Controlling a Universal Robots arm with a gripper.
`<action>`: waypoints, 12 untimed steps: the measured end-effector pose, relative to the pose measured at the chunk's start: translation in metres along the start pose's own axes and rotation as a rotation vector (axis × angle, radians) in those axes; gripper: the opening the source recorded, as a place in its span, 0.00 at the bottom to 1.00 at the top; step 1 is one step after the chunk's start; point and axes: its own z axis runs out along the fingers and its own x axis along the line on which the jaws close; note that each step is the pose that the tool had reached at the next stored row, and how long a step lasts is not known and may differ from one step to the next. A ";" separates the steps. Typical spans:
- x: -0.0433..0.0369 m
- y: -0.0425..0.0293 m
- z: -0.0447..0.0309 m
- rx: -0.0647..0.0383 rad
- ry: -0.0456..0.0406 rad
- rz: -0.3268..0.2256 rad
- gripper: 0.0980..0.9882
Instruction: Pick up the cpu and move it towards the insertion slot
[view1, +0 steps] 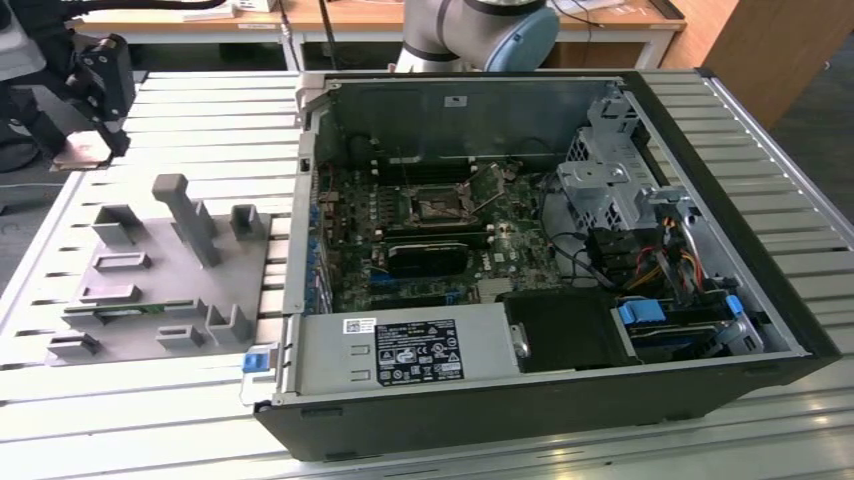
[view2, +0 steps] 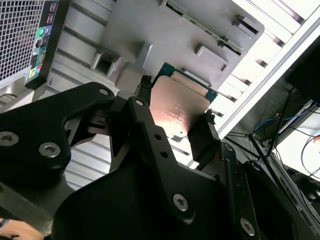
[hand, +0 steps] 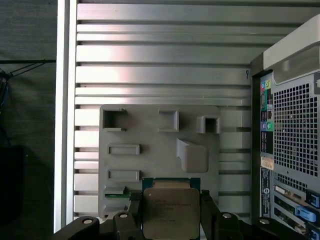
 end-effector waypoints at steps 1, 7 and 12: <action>-0.0030 0.0001 0.0001 0.000 -0.0001 0.000 0.50; -0.0217 0.0002 0.0006 0.000 -0.0001 0.000 0.50; -0.0420 0.0004 0.0011 0.000 -0.0001 0.000 0.50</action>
